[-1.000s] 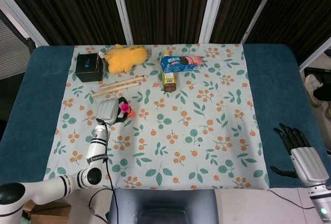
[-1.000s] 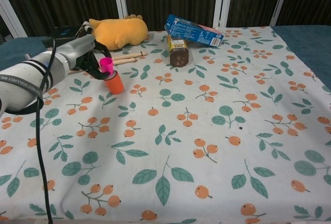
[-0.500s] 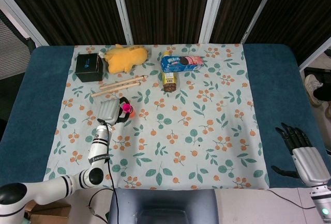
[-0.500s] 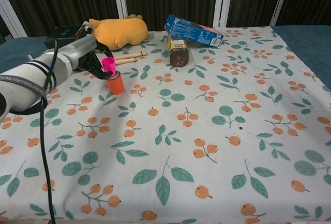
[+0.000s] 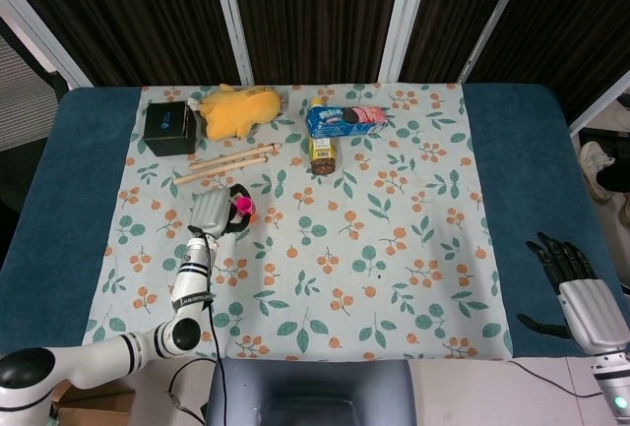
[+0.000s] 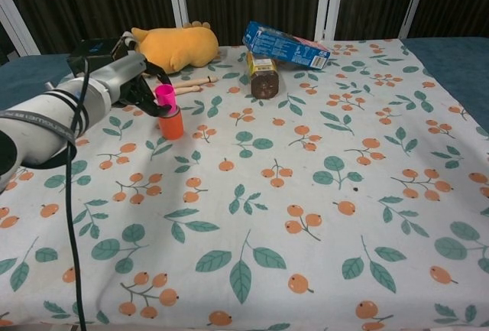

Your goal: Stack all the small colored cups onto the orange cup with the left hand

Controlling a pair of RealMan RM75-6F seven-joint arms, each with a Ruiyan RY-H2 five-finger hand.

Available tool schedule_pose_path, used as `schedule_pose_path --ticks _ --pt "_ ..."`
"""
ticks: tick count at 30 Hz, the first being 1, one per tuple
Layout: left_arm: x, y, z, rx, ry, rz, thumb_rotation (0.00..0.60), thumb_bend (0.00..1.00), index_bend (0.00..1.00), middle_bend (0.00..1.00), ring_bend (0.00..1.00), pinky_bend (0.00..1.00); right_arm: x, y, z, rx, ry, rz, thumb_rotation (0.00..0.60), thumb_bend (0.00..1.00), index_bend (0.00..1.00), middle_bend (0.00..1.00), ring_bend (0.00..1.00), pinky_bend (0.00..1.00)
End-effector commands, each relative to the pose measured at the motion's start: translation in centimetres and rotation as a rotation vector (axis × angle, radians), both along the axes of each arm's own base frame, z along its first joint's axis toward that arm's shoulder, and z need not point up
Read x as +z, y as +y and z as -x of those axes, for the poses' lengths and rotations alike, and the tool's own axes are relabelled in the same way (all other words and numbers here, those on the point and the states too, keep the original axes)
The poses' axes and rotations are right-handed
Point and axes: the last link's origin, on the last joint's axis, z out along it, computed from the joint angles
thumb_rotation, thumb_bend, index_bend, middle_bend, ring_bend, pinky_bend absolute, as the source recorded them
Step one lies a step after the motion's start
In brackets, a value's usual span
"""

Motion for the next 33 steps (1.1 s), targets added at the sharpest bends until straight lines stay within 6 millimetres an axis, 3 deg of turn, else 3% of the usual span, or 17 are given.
schedule_pose_path --ticks 1,4,7,9,17,20,22,23,25,28,31,33 --pt "-0.1 0.1 0.0 0.001 -0.002 -0.002 0.6 0.37 0.55 1.0 1.0 1.0 0.0 0.0 0.0 0.0 -0.001 0.0 0.6 0.12 0.0 0.0 0.0 0.0" --pt "-0.1 0.1 0.1 0.001 0.007 -0.001 0.6 0.37 0.43 1.0 1.0 1.0 0.0 0.0 0.0 0.0 -0.001 0.001 0.6 0.12 0.0 0.0 0.0 0.0" --pt "-0.1 0.0 0.3 0.003 0.023 0.007 0.6 0.37 0.15 1.0 1.0 1.0 0.0 0.0 0.0 0.0 0.0 -0.001 0.6 0.12 0.0 0.0 0.0 0.0" --pt "-0.2 0.0 0.4 0.006 0.031 0.014 0.6 0.36 0.03 1.0 1.0 1.0 0.0 0.0 0.0 0.0 0.001 -0.002 0.6 0.12 0.0 0.0 0.0 0.0" --pt "0.4 -0.5 0.3 -0.019 0.031 0.019 0.6 0.36 0.0 1.0 1.0 1.0 0.1 0.0 0.0 0.003 -0.002 -0.002 0.6 0.12 0.0 0.0 0.0 0.0" --pt "1.9 -1.7 0.3 -0.094 0.04 -0.009 0.6 0.36 0.0 0.99 1.0 1.0 0.1 0.0 0.0 0.004 0.001 -0.002 0.6 0.12 0.0 0.0 0.0 0.0" --pt "3.6 -3.4 0.8 -0.168 0.054 -0.04 0.6 0.36 0.0 0.89 0.99 1.0 0.0 0.1 0.0 0.004 0.004 -0.003 0.6 0.12 0.0 0.0 0.0 0.0" --pt "4.3 -4.4 1.3 -0.195 0.057 -0.045 0.6 0.36 0.0 0.83 0.95 1.0 0.0 0.1 0.0 0.004 0.006 -0.004 0.6 0.12 0.0 0.0 0.0 0.0" --pt "6.1 -7.2 2.7 -0.259 0.061 -0.041 0.6 0.37 0.0 0.62 0.74 0.9 -0.2 0.3 0.0 0.004 0.012 -0.008 0.6 0.12 0.0 0.0 0.0 0.0" --pt "8.6 -11.9 5.6 -0.332 0.045 -0.029 0.6 0.37 0.0 0.3 0.3 0.44 -0.5 0.5 -0.1 0.004 0.027 -0.017 0.6 0.12 0.0 0.0 0.0 0.0" --pt "11.1 -16.7 9.6 -0.376 0.103 -0.012 0.6 0.37 0.0 0.12 0.08 0.17 -1.0 0.8 -0.3 0.007 0.041 -0.034 0.6 0.12 0.0 0.0 0.0 0.0" --pt "12.5 -20.1 12.2 -0.392 0.166 0.002 0.6 0.37 0.0 0.05 0.02 0.11 -1.3 1.0 -0.5 0.015 0.047 -0.043 0.6 0.12 0.0 0.0 0.0 0.0"
